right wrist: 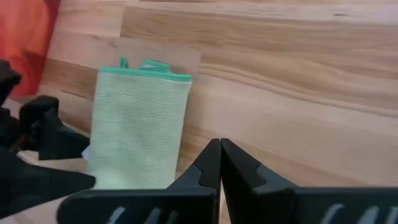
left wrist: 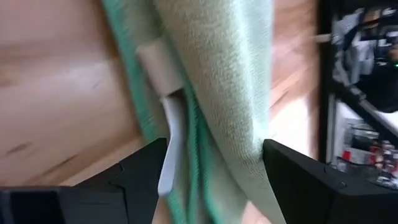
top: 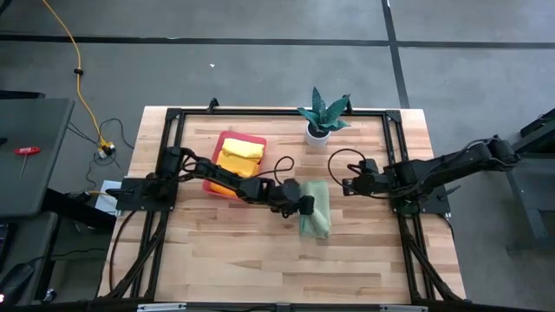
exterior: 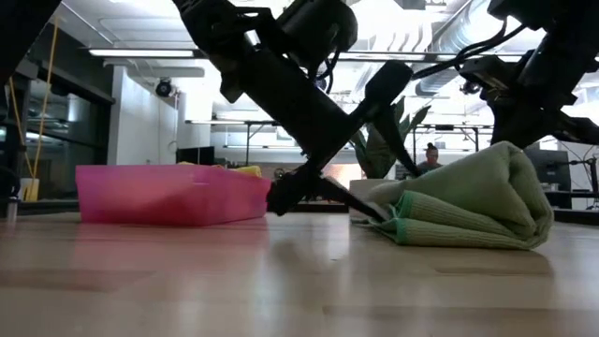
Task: Fold microfiber towels
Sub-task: Put the green microfiber cloth into the pink bin
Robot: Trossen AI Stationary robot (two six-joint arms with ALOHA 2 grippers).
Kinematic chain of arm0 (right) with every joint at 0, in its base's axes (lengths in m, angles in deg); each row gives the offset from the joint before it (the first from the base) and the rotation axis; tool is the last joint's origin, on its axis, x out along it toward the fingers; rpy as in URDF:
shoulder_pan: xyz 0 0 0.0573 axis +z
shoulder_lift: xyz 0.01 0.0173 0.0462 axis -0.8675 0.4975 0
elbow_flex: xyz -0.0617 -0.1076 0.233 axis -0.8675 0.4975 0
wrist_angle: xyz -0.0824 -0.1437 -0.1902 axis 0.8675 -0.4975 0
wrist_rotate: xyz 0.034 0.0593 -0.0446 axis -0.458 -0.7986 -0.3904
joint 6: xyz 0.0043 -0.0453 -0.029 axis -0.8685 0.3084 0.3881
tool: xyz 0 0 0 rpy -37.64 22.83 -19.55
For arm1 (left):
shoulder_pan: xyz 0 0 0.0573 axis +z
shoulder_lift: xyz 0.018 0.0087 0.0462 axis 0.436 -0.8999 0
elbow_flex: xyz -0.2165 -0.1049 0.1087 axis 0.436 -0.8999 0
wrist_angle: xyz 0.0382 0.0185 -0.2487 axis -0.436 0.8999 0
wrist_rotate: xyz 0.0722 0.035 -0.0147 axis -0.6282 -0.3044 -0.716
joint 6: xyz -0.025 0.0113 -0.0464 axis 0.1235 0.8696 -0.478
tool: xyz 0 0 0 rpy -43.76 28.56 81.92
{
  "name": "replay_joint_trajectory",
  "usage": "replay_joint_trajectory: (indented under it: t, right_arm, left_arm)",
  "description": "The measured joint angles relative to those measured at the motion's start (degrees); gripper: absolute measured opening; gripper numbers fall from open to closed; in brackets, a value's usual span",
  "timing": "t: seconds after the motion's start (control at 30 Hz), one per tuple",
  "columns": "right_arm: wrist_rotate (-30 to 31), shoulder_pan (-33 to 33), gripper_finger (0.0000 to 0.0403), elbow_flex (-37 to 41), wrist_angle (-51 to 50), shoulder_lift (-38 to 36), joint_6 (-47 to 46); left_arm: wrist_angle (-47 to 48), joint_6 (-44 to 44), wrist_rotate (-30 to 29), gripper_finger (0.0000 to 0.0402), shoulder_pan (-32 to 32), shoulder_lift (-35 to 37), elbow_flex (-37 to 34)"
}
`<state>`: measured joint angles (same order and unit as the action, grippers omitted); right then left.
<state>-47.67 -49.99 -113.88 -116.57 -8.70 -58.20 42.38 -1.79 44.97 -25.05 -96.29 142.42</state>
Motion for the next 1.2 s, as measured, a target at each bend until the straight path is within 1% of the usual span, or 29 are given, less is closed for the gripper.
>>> replay_joint_trajectory:
  t: [0.13, 0.27, 0.47, 0.63, 0.73, 0.8, 0.87, 0.93, 1.0, 1.1, 1.13, 1.17, 1.2]
  right_arm:
    - [0.0, 0.0, 0.0, 0.0, 1.7, 1.9, -1.5]
    - [0.0, 0.0, 0.0, 0.0, 6.3, 4.9, -1.6]
    - [-1.5, 0.0, 0.0, 0.0, 13.0, 10.4, -1.5]
    - [-3.3, 0.0, 0.0, 0.0, 18.9, 14.1, -1.5]
    - [-4.3, 0.0, 0.0, 0.0, 22.8, 15.9, -1.5]
    - [-4.3, 0.0, 0.0, 0.0, 24.7, 16.8, -1.5]
    - [-4.0, 0.0, 0.0, 0.0, 26.0, 17.3, -1.5]
    - [-3.9, 0.0, 0.0, 0.0, 26.2, 17.3, -1.5]
    - [-3.6, 0.0, 0.0, 0.0, 26.3, 17.2, -1.5]
    - [-3.3, 0.0, 0.0, 0.0, 26.3, 17.1, -1.4]
    - [-3.3, 0.0, 0.0, 0.0, 26.4, 17.1, -1.5]
    - [-3.3, 0.0, 0.0, 0.0, 26.4, 17.1, -1.5]
    - [-3.3, 0.0, 0.0, 0.0, 26.6, 17.1, -1.5]
  left_arm:
    - [2.1, -1.5, -1.0, 0.0252, 0.6, 0.0, 0.0]
    - [2.6, -4.1, -2.4, 0.0252, 1.7, 0.0, 0.0]
    - [2.4, -4.5, 3.0, 0.0252, 2.7, -1.9, 0.2]
    - [2.0, -7.6, 1.4, 0.0252, 1.9, -2.7, 0.2]
    - [2.1, -7.7, 0.9, 0.0251, 1.8, -2.8, 0.2]
    - [2.2, -6.9, 1.0, 0.0242, 1.9, -2.8, 0.2]
    - [2.3, -6.4, 1.0, 0.0222, 2.0, -2.8, 0.2]
    - [2.1, -5.4, 0.9, 0.0187, 1.9, -2.9, 0.1]
    - [1.8, -4.4, 0.6, 0.0137, 1.9, -3.0, 0.1]
    - [1.5, -2.3, 0.3, 0.0045, 1.8, -3.0, 0.1]
    - [1.4, -1.6, 0.2, 0.0024, 1.8, -3.0, 0.1]
    - [1.4, -1.3, 0.0, 0.0015, 1.8, -3.0, 0.1]
    - [1.5, -1.1, -0.1, 0.0016, 1.8, -3.0, 0.1]
